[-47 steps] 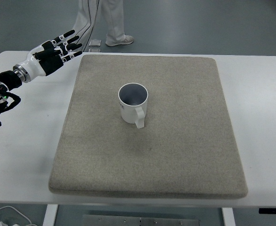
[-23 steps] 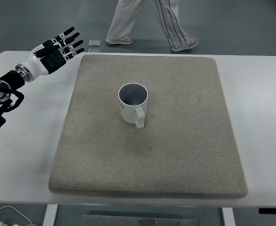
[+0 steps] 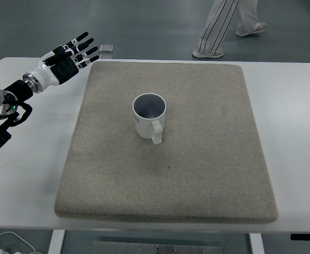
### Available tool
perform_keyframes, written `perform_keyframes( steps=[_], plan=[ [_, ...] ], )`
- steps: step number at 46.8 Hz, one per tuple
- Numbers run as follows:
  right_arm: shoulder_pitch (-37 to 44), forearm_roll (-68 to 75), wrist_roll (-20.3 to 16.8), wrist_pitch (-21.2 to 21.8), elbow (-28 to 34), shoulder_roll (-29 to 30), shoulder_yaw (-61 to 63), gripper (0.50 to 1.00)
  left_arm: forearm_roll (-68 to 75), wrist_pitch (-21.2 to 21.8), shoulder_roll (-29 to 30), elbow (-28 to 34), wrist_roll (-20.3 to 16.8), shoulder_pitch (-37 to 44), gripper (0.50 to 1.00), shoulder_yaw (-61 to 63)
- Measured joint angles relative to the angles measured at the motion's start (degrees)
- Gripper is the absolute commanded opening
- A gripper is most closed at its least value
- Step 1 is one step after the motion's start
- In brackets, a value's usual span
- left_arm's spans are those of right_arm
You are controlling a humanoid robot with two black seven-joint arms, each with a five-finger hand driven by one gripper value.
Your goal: Flip white cup upright
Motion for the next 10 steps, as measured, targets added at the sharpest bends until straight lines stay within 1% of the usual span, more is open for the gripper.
perform_keyframes(
  steps=[10],
  plan=[
    [0.0, 0.3, 0.0, -0.1, 0.0, 0.0, 0.1, 0.930, 0.0, 0.0, 0.0, 0.1, 0.0, -0.1, 0.994, 0.0]
  ],
)
